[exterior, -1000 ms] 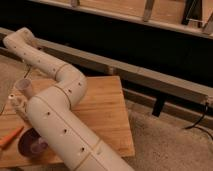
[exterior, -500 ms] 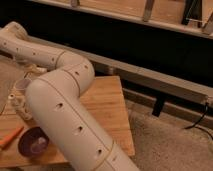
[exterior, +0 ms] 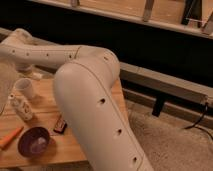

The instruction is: Place the white sponge in the ceramic cup

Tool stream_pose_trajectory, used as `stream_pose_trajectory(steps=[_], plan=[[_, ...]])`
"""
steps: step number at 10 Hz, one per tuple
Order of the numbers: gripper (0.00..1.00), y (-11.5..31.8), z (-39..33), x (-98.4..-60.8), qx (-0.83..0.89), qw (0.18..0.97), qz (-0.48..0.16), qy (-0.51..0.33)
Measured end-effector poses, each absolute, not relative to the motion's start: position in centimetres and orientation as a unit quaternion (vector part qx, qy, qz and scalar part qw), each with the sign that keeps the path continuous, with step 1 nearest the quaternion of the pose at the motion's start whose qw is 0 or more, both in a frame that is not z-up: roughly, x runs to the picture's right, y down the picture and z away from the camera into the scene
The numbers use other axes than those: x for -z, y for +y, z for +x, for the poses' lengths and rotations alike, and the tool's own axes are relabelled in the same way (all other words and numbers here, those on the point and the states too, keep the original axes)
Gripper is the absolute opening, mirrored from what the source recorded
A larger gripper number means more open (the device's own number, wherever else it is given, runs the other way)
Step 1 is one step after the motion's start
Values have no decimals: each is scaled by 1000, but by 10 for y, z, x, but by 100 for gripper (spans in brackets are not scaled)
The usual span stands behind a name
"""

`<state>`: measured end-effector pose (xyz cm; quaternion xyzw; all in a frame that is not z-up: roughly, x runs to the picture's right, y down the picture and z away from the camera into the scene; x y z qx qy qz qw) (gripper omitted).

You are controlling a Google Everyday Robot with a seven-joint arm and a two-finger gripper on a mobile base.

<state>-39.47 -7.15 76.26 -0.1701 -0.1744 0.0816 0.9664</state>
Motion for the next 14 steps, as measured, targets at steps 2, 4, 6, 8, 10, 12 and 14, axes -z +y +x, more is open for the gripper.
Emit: stream_pose_trajectory(steps=[2,4,6,8,10,12,14], plan=[[0,-66,-390,-764,-91,962,-167,-198],[0,-65,-388,-768,-97,958,-166,-214],[0,-67,-389,-769,-103,952,-163,-237],[0,-75,-392,-770,-105,948,-157,-256],[0,-82,-394,-770,-106,945,-152,-269],[0,-87,-400,-772,-106,942,-151,-282],[0,-86,-405,-775,-104,939,-154,-289]])
